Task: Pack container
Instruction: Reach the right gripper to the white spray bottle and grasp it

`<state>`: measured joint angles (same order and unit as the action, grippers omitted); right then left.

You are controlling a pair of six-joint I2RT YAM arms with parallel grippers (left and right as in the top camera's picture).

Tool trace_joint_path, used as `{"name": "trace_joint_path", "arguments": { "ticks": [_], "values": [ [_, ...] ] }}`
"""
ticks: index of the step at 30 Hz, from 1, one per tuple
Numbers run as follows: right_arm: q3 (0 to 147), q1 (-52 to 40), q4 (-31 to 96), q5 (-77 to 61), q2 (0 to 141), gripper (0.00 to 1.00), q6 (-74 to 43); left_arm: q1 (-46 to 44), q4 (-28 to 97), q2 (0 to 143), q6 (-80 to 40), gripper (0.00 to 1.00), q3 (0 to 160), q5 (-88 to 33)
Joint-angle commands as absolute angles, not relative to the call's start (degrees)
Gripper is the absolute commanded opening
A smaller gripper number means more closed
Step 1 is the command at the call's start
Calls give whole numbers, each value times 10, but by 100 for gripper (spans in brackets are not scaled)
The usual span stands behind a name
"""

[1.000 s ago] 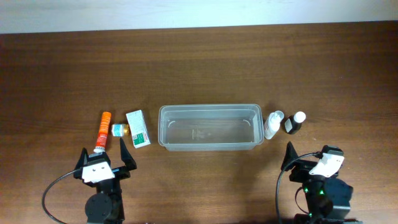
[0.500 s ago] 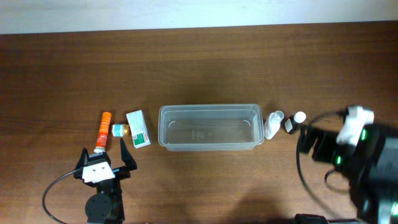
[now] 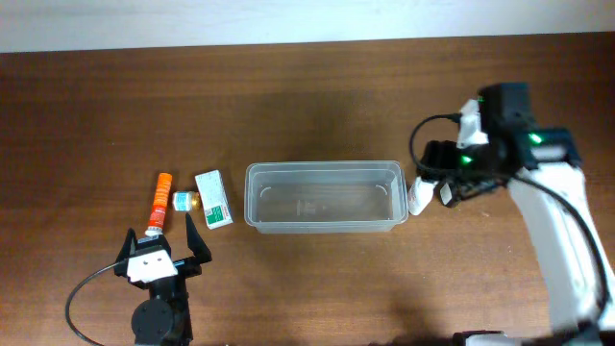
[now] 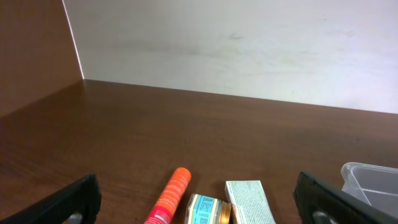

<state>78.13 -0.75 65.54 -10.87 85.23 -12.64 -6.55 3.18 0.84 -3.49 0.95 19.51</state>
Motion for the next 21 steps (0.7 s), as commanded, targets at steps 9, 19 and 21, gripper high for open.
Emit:
{"name": "trace_joint_path", "arguments": {
  "ticks": [9, 19, 21],
  "values": [
    [790, -60, 645, -23, 943, 50, -199, -62, 30, 4, -30, 100, 5, 192],
    [788, -60, 643, 9, 943, 33, -200, -62, 30, 4, -30, 100, 5, 192],
    [788, -60, 643, 9, 943, 27, -200, -62, 30, 4, -30, 100, 5, 192]
  ]
}}
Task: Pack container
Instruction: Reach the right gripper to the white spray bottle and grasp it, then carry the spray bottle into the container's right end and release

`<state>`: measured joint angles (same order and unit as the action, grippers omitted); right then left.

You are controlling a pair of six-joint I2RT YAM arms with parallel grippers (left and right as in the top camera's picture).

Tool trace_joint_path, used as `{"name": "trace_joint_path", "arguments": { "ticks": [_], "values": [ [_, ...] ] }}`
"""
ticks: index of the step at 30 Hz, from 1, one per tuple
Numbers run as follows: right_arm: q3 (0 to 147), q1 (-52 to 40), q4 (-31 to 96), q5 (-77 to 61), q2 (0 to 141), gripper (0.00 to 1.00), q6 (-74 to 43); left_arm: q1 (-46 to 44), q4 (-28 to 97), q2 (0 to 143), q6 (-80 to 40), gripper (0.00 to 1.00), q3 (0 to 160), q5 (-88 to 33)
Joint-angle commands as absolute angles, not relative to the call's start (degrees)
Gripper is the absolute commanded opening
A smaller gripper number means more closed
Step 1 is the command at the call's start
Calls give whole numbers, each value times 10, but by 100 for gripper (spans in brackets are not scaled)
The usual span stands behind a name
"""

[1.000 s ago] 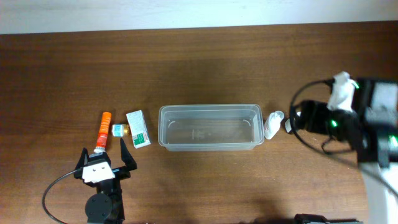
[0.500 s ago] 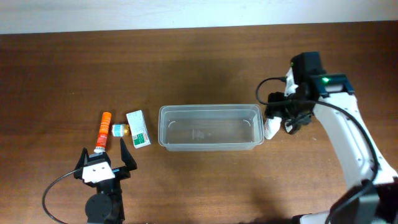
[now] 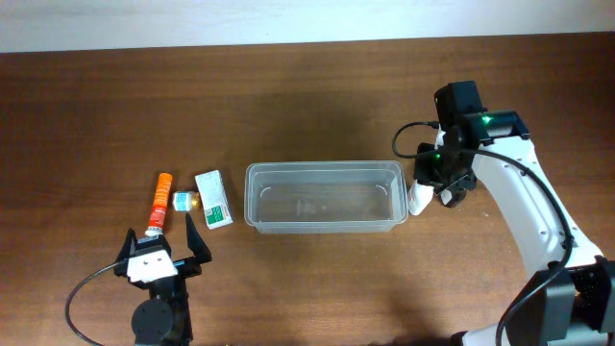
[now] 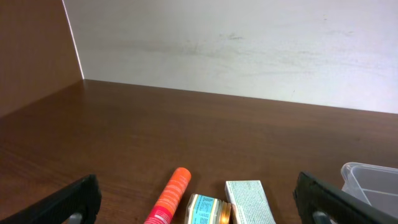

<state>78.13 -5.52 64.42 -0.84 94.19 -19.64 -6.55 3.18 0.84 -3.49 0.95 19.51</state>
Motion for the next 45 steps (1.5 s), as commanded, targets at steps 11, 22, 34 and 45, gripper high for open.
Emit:
{"name": "trace_joint_path", "arguments": {
  "ticks": [11, 22, 34, 45],
  "values": [
    [780, -60, 643, 5, 943, 9, -200, -62, 30, 4, -30, 100, 5, 192],
    [899, -60, 731, 35, 870, 6, -198, -62, 30, 4, -30, 100, 5, 192],
    [1011, -168, 817, 33, 819, 5, -272, -62, 30, 4, -30, 100, 5, 192],
    [930, -278, 793, 137, 934, 5, -430, -62, 30, 4, -30, 100, 5, 192]
  ]
}}
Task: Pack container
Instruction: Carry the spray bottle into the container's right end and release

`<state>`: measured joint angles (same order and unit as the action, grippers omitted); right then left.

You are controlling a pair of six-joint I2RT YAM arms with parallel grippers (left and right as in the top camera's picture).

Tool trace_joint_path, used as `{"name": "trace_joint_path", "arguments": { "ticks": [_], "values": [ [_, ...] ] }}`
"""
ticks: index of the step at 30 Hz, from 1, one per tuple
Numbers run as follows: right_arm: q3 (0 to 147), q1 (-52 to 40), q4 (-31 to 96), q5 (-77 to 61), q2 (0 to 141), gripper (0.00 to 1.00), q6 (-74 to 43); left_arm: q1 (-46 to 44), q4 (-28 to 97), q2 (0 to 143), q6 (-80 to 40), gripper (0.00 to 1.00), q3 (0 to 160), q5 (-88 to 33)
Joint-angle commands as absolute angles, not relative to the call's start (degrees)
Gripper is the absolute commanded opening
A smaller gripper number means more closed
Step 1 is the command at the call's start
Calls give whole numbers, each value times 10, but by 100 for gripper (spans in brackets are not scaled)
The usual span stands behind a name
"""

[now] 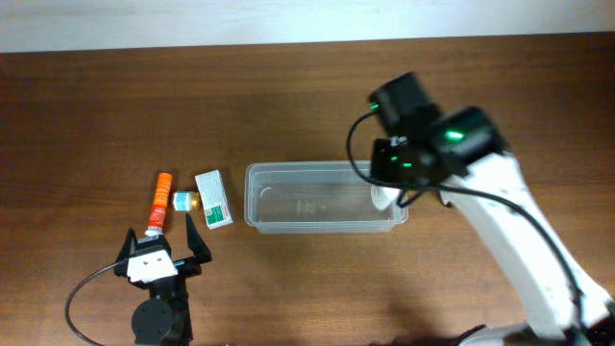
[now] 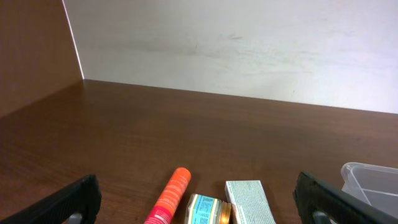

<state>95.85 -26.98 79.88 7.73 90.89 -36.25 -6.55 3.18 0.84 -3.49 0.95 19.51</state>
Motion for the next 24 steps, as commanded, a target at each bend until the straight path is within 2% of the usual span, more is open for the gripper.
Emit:
{"name": "trace_joint_path", "arguments": {
  "ticks": [1, 9, 15, 19, 20, 21, 24],
  "values": [
    [917, -278, 785, 138, 942, 4, -432, -62, 30, 4, -30, 100, 5, 192],
    [799, -277, 681, 116, 959, 4, -431, -62, 30, 4, -30, 100, 5, 192],
    [773, -277, 646, 103, 958, 5, -427, -62, 30, 4, -30, 100, 5, 192],
    [776, -277, 634, 103, 949, 30, -404, -62, 30, 4, -30, 100, 5, 192],
    [778, -277, 634, 103, 944, 38, -402, -62, 30, 4, -30, 100, 5, 192],
    [780, -277, 634, 103, 938, 50, -396, -62, 30, 4, -30, 100, 5, 192],
    [791, -277, 641, 105, 910, 60, -392, -62, 30, 4, -30, 100, 5, 192]
  ]
}}
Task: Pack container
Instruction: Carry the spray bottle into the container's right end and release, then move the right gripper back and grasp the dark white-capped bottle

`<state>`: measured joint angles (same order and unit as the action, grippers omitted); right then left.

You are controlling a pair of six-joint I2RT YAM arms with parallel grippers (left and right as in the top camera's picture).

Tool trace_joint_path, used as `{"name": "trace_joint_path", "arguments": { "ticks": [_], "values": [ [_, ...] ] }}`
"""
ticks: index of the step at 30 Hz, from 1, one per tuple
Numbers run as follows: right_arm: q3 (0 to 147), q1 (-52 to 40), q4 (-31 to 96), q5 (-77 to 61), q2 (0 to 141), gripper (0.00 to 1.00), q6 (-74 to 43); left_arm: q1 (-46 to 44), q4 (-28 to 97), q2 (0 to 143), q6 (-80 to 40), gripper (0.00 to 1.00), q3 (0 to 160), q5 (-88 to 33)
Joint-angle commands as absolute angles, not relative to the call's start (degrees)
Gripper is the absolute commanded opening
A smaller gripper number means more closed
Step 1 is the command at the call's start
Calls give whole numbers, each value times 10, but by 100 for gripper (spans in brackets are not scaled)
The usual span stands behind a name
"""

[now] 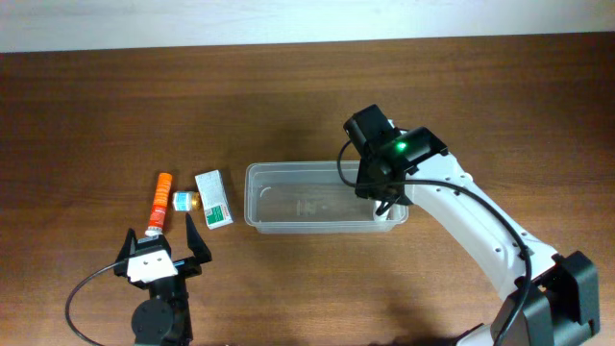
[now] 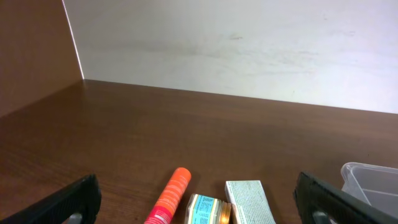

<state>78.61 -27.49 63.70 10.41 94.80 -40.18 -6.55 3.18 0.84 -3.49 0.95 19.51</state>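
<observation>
A clear plastic container (image 1: 252, 197) lies in the middle of the table. My right gripper (image 1: 377, 187) hangs over its right end, fingers hidden under the wrist. A white object (image 1: 392, 213) shows inside that end, just beside the gripper; whether it is held cannot be told. To the container's left lie an orange tube (image 1: 159, 200), a small jar (image 1: 183, 200) and a white-green box (image 1: 213, 198). My left gripper (image 1: 160, 240) stands open just short of them. The left wrist view shows the tube (image 2: 169, 198), jar (image 2: 205, 210), box (image 2: 250, 202) and a container corner (image 2: 373, 180).
A white wall (image 2: 249, 50) runs along the far edge of the brown table (image 1: 307, 96). The right arm's white links (image 1: 471, 226) stretch from the lower right across the table toward the container.
My right gripper has moved a little left and lower over the container's right end. The white object now shows inside that end. The left arm and the three left-hand items have not moved.
My right gripper was beside a white object lying outside the container's right end, then directly on it. Later the object was under the gripper at the container's right rim. Now both are within the right end. The left gripper stayed open and still.
</observation>
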Motion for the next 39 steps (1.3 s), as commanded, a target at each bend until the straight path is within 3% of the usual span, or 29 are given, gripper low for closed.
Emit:
{"name": "trace_joint_path", "arguments": {
  "ticks": [1, 8, 12, 17, 22, 31, 35, 39],
  "values": [
    [795, -277, 644, 108, 897, 63, -393, -62, 30, 4, -30, 100, 5, 192],
    [802, -247, 669, 138, 778, 75, -392, -62, 30, 4, -30, 100, 5, 192],
    [802, -140, 710, 141, 734, 75, -339, -62, 30, 4, -30, 100, 5, 192],
    [801, -10, 717, 120, 771, 74, -270, -62, 30, 4, -30, 100, 5, 192],
    [801, 51, 684, 36, 861, 68, -174, -62, 30, 4, -30, 100, 5, 192],
    [801, 56, 649, 20, 968, 65, -137, -62, 30, 4, -30, 100, 5, 192],
    [801, 58, 636, 19, 998, 55, -140, -62, 30, 4, -30, 100, 5, 192],
    [800, 58, 636, 18, 1009, 54, -140, -62, 30, 4, -30, 100, 5, 192]
  ]
}}
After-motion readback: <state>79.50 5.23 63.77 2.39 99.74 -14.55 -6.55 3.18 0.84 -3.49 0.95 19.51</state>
